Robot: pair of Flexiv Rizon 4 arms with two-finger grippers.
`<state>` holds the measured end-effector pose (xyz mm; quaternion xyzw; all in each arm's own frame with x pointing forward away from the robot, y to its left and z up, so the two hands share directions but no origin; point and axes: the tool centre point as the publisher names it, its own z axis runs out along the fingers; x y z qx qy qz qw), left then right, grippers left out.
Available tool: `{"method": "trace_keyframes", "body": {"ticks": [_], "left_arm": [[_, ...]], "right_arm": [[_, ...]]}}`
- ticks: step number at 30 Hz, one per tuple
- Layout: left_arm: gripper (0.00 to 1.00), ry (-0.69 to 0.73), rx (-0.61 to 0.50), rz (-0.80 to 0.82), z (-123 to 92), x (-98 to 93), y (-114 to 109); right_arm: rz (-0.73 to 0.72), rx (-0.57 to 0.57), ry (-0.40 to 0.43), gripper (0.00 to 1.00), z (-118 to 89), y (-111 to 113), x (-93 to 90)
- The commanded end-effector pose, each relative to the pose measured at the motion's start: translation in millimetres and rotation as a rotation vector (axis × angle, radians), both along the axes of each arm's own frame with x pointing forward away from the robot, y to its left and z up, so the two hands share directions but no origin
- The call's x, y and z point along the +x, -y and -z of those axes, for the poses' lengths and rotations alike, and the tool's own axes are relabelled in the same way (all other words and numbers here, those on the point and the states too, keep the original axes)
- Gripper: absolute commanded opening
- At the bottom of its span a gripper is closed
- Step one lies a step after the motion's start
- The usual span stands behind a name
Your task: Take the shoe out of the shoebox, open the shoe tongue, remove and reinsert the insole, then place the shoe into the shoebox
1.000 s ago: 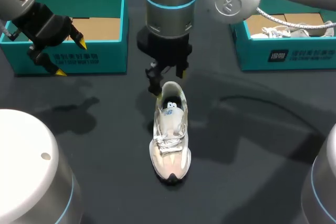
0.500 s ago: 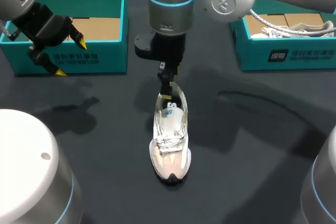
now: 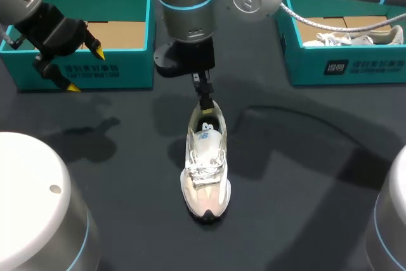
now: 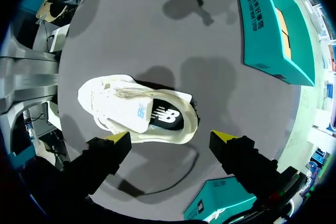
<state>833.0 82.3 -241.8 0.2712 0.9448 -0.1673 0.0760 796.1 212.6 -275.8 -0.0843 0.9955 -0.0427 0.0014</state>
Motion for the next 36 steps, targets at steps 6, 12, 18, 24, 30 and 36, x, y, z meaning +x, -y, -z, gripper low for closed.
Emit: {"method": "trace_keyframes", "body": {"ticks": [6, 12, 18, 24, 30, 36], "left_arm": [[1.00, 0.001, 0.002, 0.000, -1, -0.7, 0], [1.00, 0.001, 0.002, 0.000, -1, -0.7, 0], [1.00, 0.001, 0.002, 0.000, -1, -0.7, 0], [1.00, 0.001, 0.002, 0.000, -1, -0.7, 0], [1.00, 0.001, 0.002, 0.000, -1, -0.7, 0], [1.00, 0.001, 0.002, 0.000, -1, -0.7, 0]], "right_arm": [[0.064, 0.028, 0.069, 1.00, 24, 0, 20.2], [0.108, 0.004, 0.113, 1.00, 39, -3, 27.8], [0.114, 0.021, 0.121, 1.00, 41, -2, 26.4], [0.101, 0.036, 0.122, 1.00, 45, 1, 30.6], [0.139, 0.058, 0.137, 1.00, 67, 5, 43.8], [0.153, 0.060, 0.140, 1.00, 77, 8, 47.0]]}}
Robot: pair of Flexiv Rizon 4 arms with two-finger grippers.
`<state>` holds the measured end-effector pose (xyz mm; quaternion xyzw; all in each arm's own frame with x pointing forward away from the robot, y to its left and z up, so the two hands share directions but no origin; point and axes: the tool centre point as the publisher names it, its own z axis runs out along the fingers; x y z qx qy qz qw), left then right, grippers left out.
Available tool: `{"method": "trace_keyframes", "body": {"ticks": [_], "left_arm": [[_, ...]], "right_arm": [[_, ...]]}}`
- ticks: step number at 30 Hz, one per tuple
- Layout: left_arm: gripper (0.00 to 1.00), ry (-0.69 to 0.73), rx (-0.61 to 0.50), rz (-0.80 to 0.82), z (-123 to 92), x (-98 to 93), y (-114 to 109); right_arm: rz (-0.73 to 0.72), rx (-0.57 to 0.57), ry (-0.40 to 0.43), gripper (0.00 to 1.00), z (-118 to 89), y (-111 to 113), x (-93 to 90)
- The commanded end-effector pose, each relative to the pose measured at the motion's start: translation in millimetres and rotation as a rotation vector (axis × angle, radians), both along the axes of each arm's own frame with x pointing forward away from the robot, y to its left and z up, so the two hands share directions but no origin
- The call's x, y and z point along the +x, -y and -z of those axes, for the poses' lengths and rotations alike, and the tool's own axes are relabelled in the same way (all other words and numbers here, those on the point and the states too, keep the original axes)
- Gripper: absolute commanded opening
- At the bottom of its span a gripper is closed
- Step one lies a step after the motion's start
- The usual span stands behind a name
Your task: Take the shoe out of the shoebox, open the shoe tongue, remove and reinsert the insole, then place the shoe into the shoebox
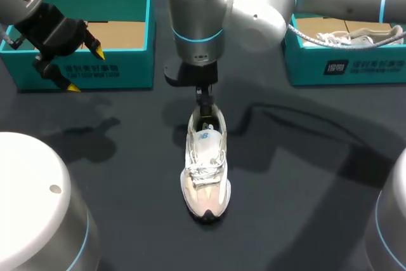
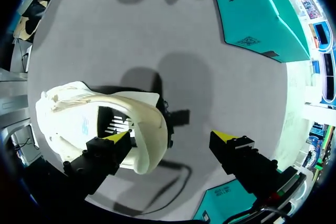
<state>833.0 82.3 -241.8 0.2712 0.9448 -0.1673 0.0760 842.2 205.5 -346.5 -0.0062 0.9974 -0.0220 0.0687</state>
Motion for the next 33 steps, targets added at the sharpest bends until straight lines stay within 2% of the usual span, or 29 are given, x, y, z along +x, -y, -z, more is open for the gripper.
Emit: {"method": "trace_keyframes", "body": {"ticks": [1, 16, 18, 21, 23, 26, 29, 33], "left_arm": [[1.00, 0.001, 0.002, 0.000, -1, -0.7, 0], [1.00, 0.001, 0.002, 0.000, -1, -0.7, 0], [1.00, 0.001, 0.002, 0.000, -1, -0.7, 0], [1.00, 0.001, 0.002, 0.000, -1, -0.7, 0], [1.00, 0.001, 0.002, 0.000, -1, -0.7, 0], [1.00, 0.001, 0.002, 0.000, -1, -0.7, 0], [1.00, 0.001, 0.002, 0.000, -1, -0.7, 0], [1.00, 0.001, 0.002, 0.000, -1, -0.7, 0]], "right_arm": [[0.004, 0.010, 0.002, 1.00, 8, 1, 0.7], [0.021, 0.048, -0.002, 1.00, 30, 2, -2.5], [0.018, 0.047, -0.005, 0.96, 32, 1, -1.4], [0.019, 0.047, -0.017, 0.86, 36, 0, 0.7], [0.019, 0.047, -0.022, 0.71, 37, 0, 1.2], [0.012, 0.050, -0.024, 0.64, 38, -1, 1.2], [0.007, 0.048, -0.028, 0.50, 38, -2, 0.8], [0.000, 0.045, -0.029, 0.43, 39, -5, -0.2]]}}
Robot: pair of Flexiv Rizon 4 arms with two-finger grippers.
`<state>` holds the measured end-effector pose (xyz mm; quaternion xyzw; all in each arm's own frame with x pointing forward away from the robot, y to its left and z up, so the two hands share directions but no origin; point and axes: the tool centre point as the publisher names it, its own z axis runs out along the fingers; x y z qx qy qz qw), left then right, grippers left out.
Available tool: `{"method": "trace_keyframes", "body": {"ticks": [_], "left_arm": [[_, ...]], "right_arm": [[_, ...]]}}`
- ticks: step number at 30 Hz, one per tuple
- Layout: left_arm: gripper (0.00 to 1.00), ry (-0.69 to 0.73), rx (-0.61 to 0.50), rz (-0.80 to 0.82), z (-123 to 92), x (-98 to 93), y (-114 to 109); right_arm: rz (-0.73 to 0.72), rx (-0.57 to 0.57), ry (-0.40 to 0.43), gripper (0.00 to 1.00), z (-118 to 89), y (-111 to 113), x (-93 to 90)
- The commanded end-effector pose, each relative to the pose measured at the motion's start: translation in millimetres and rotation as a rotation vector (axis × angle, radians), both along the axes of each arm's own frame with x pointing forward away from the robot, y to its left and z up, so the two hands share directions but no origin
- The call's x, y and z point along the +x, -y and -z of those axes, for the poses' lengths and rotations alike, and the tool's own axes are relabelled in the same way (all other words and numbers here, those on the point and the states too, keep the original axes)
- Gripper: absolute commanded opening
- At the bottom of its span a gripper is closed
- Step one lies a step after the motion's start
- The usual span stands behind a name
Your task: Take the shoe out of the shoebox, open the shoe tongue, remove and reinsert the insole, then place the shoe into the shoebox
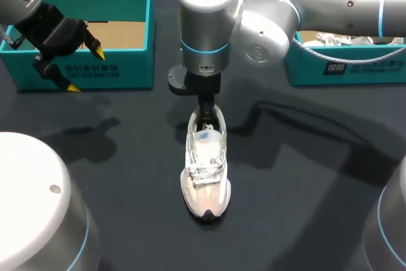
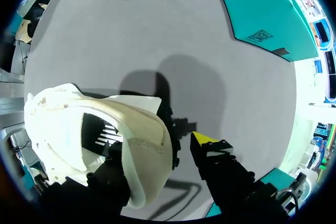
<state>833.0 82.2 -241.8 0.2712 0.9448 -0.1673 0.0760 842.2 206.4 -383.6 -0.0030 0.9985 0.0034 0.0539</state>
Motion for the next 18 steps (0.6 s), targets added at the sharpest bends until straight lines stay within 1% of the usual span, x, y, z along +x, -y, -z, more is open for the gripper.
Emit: {"method": "trace_keyframes", "body": {"ticks": [1, 2, 3, 7, 13, 18], "left_arm": [[1.00, 0.001, 0.002, 0.000, -1, -0.7, 0], [1.00, 0.001, 0.002, 0.000, -1, -0.7, 0], [1.00, 0.001, 0.002, 0.000, -1, -0.7, 0], [1.00, 0.001, 0.002, 0.000, -1, -0.7, 0], [1.00, 0.001, 0.002, 0.000, -1, -0.7, 0], [1.00, 0.001, 0.002, 0.000, -1, -0.7, 0]], "right_arm": [[-0.005, -0.008, 0.001, 0.35, 2, -5, -0.6], [-0.005, -0.010, 0.005, 0.15, 2, -6, -1.6], [-0.003, -0.012, 0.008, 0.00, 2, -6, -2.8], [0.008, -0.022, 0.020, 0.00, -5, -6, -8.5], [0.007, -0.022, 0.037, 0.00, -26, 2, -11.1], [-0.001, -0.033, 0.052, 0.00, -53, 15, -5.8]]}}
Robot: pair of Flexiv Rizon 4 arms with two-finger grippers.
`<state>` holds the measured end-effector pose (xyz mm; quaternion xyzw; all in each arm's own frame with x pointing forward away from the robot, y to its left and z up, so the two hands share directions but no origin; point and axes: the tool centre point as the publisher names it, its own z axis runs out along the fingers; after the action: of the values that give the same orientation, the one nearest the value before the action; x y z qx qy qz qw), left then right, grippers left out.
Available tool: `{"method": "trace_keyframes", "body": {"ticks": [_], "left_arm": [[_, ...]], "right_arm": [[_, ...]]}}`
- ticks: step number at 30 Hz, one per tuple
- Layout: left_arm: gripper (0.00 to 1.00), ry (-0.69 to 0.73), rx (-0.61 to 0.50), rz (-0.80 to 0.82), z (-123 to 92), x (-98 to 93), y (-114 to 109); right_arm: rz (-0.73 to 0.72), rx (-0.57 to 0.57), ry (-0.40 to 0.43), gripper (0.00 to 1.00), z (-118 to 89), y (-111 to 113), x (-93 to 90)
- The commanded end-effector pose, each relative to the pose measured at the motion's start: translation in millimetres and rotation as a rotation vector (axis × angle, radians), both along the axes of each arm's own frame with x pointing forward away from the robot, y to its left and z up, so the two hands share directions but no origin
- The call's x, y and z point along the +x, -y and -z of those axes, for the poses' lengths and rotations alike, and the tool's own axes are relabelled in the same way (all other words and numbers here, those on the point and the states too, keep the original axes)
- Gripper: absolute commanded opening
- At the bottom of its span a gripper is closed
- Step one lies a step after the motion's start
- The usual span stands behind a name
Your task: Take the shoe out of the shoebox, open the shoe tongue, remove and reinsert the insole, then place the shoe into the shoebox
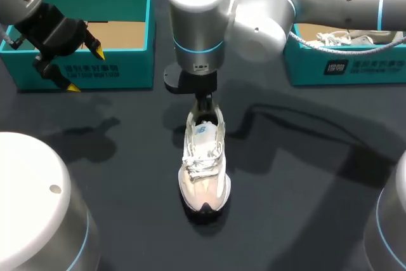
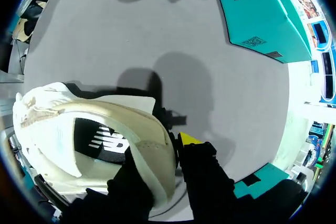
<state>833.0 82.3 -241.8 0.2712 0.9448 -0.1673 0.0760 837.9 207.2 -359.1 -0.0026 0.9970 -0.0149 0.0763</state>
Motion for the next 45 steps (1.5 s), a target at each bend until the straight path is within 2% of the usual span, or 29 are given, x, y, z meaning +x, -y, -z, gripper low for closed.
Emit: {"method": "trace_keyframes", "body": {"ticks": [1, 5, 7, 8, 21, 23, 27, 35, 38, 42, 43, 45], "left_arm": [[1.00, 0.001, 0.002, 0.000, -1, -0.7, 0], [1.00, 0.001, 0.002, 0.000, -1, -0.7, 0], [1.00, 0.001, 0.002, 0.000, -1, -0.7, 0], [1.00, 0.001, 0.002, 0.000, -1, -0.7, 0], [1.00, 0.001, 0.002, 0.000, -1, -0.7, 0], [1.00, 0.001, 0.002, 0.000, -1, -0.7, 0], [1.00, 0.001, 0.002, 0.000, -1, -0.7, 0], [1.00, 0.001, 0.002, 0.000, -1, -0.7, 0], [1.00, 0.001, 0.002, 0.000, -1, -0.7, 0], [1.00, 0.001, 0.002, 0.000, -1, -0.7, 0], [1.00, 0.001, 0.002, 0.000, -1, -0.7, 0], [1.00, 0.001, 0.002, 0.000, -1, -0.7, 0]], "right_arm": [[0.004, -0.006, 0.012, 0.00, -35, 19, 0.2], [-0.001, -0.018, 0.032, 0.00, -65, 36, 10.0], [-0.017, 0.015, 0.042, 0.00, -82, 48, 18.3], [0.002, 0.016, 0.007, 0.00, -87, 53, 23.1], [0.002, 0.016, 0.007, 0.00, -87, 53, 23.1], [0.037, 0.050, 0.029, 0.00, -93, 69, 25.8], [0.090, -0.030, 0.070, 0.00, -121, 99, 44.0], [0.070, -0.127, 0.126, 0.00, -193, 147, 76.4], [0.091, -0.168, 0.135, 0.00, -211, 164, 89.9], [0.098, -0.159, 0.156, 0.00, -238, 188, 110.9], [0.081, -0.151, 0.137, 0.00, -244, 194, 117.2], [0.081, -0.151, 0.137, 0.00, -244, 194, 117.2]]}}
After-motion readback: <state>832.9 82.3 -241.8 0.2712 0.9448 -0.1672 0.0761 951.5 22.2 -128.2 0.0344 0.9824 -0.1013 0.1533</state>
